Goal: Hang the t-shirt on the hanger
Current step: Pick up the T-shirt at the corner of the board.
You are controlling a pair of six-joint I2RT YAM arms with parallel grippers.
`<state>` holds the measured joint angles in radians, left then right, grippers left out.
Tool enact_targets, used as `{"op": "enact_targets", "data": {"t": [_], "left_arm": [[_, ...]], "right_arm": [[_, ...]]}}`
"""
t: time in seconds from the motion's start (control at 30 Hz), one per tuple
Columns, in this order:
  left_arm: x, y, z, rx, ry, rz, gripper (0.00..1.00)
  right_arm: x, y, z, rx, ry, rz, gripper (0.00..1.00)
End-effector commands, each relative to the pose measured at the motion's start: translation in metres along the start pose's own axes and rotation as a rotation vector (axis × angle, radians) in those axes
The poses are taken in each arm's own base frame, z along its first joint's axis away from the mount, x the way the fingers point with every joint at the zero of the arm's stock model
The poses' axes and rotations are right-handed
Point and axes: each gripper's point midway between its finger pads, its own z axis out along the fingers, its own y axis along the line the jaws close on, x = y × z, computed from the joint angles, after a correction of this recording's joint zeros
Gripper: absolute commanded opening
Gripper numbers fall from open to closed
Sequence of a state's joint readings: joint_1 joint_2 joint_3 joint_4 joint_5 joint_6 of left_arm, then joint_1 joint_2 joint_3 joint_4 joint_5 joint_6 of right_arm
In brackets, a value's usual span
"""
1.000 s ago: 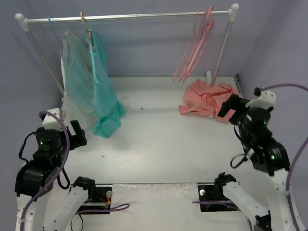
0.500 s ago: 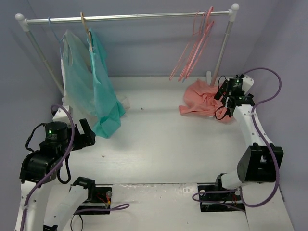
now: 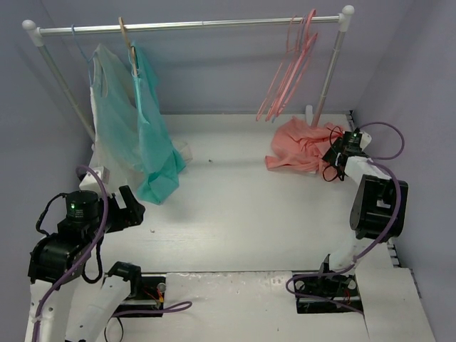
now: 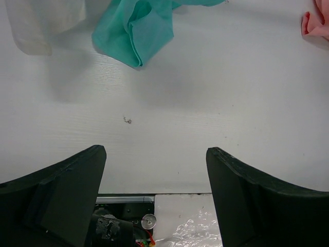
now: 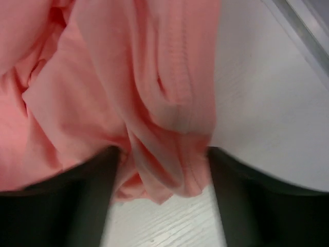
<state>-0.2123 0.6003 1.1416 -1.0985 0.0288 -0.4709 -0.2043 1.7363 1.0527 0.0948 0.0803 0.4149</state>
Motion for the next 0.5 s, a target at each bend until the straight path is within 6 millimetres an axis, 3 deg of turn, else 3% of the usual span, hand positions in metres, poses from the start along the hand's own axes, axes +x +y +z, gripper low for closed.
{"op": "enact_targets", "data": {"t": [0.0,0.07,0.1,0.13,0.2,0.27,0.3,0.47], "left_arm": [[-0.005,-0.002,0.001,0.005,-0.01,0.0,0.8],[-0.006,-0.003,0.0,0.011,-0.016,0.002,0.8],[-0.007,-0.004,0.001,0.011,-0.016,0.003,0.8],[-0.009,-0.005,0.001,0.016,-0.024,0.003,0.8],[-0.012,-0.007,0.003,0.02,-0.029,0.003,0.8],[-0.017,-0.01,0.004,0.035,-0.041,0.007,0.8],[-0.019,-0.012,0.006,0.037,-0.035,0.008,0.8],[-0.038,-0.022,0.004,0.063,-0.069,0.016,0.8]], "right_arm": [[-0.06,0.03,-0.014,-0.125,-0.201,-0.022,0.54],[-0.087,0.035,-0.035,-0.14,-0.289,-0.055,0.34],[-0.097,0.037,-0.045,-0.148,-0.321,-0.073,0.11],[-0.114,0.042,-0.067,-0.162,-0.376,-0.087,0.0],[-0.147,0.05,-0.112,-0.172,-0.48,-0.133,0.0],[-0.167,0.061,-0.149,-0.187,-0.55,-0.177,0.0],[-0.184,0.066,-0.183,-0.206,-0.611,-0.182,0.0],[-0.204,0.088,-0.264,-0.343,-0.673,-0.247,0.0]]}}
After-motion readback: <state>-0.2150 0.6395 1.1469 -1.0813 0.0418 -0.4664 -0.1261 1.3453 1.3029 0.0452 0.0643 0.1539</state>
